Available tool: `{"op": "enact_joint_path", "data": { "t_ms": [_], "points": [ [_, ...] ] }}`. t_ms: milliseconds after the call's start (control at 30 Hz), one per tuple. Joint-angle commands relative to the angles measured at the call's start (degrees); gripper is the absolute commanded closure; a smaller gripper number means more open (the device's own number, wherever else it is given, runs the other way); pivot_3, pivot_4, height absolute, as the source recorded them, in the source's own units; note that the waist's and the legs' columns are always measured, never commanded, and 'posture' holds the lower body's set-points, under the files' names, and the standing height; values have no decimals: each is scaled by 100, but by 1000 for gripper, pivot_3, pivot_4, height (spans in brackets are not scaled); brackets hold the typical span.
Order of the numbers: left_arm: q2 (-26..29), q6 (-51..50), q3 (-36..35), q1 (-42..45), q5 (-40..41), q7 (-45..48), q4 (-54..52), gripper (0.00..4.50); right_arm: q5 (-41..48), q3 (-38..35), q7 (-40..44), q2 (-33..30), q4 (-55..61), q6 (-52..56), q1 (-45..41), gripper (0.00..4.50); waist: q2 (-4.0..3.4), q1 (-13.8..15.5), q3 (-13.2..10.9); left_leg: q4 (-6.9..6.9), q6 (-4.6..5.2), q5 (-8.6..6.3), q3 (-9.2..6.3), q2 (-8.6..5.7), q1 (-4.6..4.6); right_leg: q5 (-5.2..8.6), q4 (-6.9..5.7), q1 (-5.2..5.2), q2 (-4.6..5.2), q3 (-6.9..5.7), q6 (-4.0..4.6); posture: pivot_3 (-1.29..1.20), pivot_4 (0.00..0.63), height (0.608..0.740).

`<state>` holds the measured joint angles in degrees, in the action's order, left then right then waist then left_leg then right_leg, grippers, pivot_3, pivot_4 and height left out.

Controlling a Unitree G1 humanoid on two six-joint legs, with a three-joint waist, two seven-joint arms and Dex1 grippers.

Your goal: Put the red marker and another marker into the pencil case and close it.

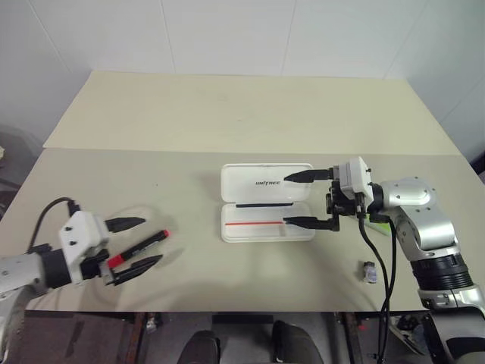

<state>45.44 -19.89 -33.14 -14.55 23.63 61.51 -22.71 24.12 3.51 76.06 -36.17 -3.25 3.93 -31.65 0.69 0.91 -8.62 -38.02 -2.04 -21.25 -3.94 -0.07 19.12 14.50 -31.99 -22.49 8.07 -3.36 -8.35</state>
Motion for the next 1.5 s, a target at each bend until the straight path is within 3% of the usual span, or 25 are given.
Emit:
{"op": "enact_joint_path", "data": {
  "t_ms": [33, 333, 767, 867, 1167, 1500],
  "points": [
    [145, 557, -163, -17, -105, 176, 563, 44, 41, -65, 71, 8, -10, -71, -151, 0, -2, 7, -1, 0, 2, -2, 0, 0, 0, 0, 0, 0, 0, -3, 2, 0, 150, 740],
    [220, 1393, 887, 536, -482, 423, 2066, 44, 74, -93, 77, -100, 336, -6, -40, 0, -5, -25, -3, 0, 6, -22, 9, 3, -1, -2, -4, -8, 5, -42, 8, 0, 150, 740],
    [50, 1759, 1663, 1007, -621, 351, 2967, 44, 636, -134, 787, -514, 1028, 233, 428, 0, -6, -100, -3, -2, 12, -30, 71, 5, -33, -8, -7, 2, 46, -121, -2, 0, 150, 740],
    [48, 1836, 1757, 954, -650, 398, 3132, 663, 645, -154, 849, -534, 944, 230, 391, 0, -8, -94, -4, 1, 17, -35, 95, 6, -63, -9, -8, 19, 52, -119, -4, 0, 150, 740],
    [-75, 2057, 1867, 815, -649, 273, 2911, 3829, 506, -219, 795, -577, 667, 85, 242, 0, -42, -88, 7, 6, 22, -43, 127, 17, -95, -11, -8, 33, 53, -116, -5, 0, 150, 740],
    [-30, 1495, 2042, 1363, -248, 146, 1628, 3892, 264, -501, 710, -823, -56, -97, 417, 0, -25, 48, 9, -6, 30, -66, 135, 15, -66, -15, -8, 7, 55, -120, 0, 0, 150, 740]
  ]
}}
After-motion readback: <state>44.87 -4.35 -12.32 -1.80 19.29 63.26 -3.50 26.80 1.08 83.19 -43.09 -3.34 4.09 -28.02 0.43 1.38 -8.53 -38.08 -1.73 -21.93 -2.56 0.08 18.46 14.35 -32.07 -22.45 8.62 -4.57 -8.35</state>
